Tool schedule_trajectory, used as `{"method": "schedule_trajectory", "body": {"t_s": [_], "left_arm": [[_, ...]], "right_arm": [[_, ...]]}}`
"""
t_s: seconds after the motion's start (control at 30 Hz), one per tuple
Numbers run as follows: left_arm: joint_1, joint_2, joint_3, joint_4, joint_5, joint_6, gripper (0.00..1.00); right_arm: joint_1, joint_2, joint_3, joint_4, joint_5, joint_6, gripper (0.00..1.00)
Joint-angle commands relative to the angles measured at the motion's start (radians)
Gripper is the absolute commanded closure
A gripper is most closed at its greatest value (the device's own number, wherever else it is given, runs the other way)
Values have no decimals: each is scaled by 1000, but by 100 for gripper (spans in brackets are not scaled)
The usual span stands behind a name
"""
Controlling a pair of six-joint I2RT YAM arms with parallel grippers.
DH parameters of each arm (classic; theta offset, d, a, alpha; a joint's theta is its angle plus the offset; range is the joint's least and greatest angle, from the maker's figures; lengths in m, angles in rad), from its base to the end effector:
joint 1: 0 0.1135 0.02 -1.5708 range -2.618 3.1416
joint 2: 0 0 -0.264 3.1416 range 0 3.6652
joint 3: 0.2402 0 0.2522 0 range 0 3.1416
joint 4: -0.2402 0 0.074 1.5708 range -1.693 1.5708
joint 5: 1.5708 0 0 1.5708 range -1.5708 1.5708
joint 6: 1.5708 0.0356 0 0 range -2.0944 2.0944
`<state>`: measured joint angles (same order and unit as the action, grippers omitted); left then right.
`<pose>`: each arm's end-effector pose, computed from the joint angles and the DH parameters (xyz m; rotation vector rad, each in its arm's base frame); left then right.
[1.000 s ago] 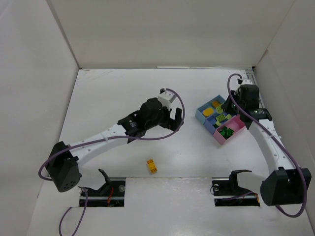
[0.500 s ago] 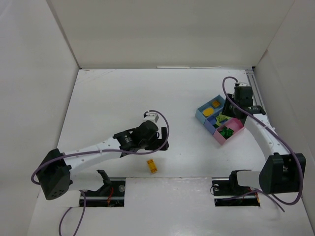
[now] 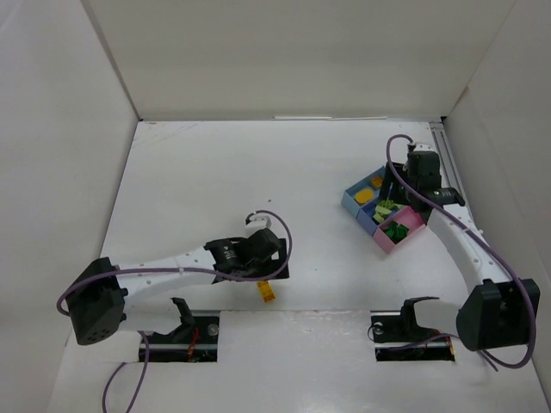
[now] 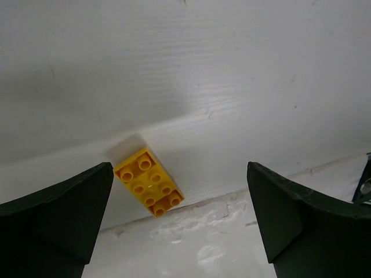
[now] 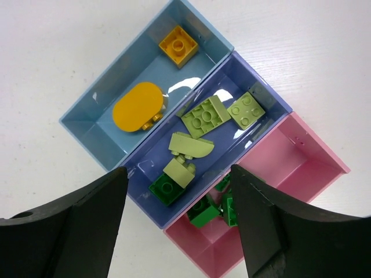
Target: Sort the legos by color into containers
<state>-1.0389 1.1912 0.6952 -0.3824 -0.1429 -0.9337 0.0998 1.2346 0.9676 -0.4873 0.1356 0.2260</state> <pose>0.1240 -0.2007 0.2108 0.0687 2.5642 -0.6702 0.2638 0.0216 0.2811 0.2139 2.3066 0.0073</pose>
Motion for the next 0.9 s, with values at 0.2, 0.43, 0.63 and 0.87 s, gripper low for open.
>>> {"method": "schedule_trajectory", "body": {"t_s": [0.2,0.43,0.63,0.87], "left_arm": [[-92,106,3,-200,-9,-234,6],[-139,257,84,-210,-32,-244,27],[-153,343,147,-234,-66,-202,49],[-153,352,245,-273,-118,-168,69]], "right_arm": [[29,-73,0,3,53,-8,23],[38,-83,-20,3,53,1,23],[38,-83,-29,12,53,1,23],[38,-92,-40,33,42,1,23]]}}
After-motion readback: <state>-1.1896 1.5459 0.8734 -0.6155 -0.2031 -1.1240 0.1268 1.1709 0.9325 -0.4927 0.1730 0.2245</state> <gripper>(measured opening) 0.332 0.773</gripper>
